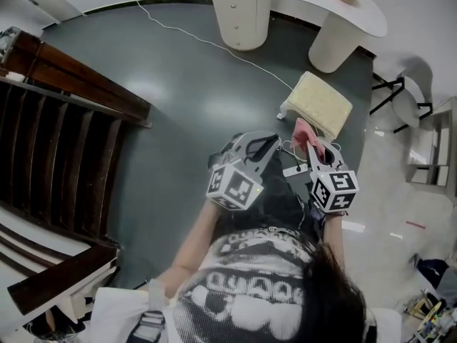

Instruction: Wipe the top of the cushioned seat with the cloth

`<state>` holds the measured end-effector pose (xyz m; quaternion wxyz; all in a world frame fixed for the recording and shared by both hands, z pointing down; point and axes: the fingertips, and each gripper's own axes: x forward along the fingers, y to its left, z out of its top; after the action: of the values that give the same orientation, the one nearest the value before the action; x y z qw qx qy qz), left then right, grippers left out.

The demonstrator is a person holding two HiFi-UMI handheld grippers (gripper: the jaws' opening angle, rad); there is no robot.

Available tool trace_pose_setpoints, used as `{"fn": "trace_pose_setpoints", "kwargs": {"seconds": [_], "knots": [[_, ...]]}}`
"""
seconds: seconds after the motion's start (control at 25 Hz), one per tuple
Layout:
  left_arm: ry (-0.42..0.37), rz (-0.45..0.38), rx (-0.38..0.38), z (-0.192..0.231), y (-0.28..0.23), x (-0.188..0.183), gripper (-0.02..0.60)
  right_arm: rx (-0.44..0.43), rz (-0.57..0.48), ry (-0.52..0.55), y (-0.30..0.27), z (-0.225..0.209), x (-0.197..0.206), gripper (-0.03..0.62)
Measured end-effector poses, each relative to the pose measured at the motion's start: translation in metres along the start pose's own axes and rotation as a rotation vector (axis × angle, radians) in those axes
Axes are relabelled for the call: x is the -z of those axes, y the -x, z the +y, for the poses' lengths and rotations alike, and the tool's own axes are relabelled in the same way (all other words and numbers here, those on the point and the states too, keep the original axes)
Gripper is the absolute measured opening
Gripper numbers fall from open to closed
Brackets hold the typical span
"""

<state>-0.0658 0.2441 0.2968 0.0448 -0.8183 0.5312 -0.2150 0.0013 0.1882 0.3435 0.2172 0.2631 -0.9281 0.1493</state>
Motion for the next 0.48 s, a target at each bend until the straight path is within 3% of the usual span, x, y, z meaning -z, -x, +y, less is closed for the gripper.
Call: {"fn": "trace_pose_setpoints", "kwargs": {"seconds": [0.48], "knots": [[-0.094, -0.020, 0.111, 0.046, -0.107, -0.023, 0.006, 0.107, -0.031, -0.098, -0.041, -0.104, -0.026, 0.009]]}}
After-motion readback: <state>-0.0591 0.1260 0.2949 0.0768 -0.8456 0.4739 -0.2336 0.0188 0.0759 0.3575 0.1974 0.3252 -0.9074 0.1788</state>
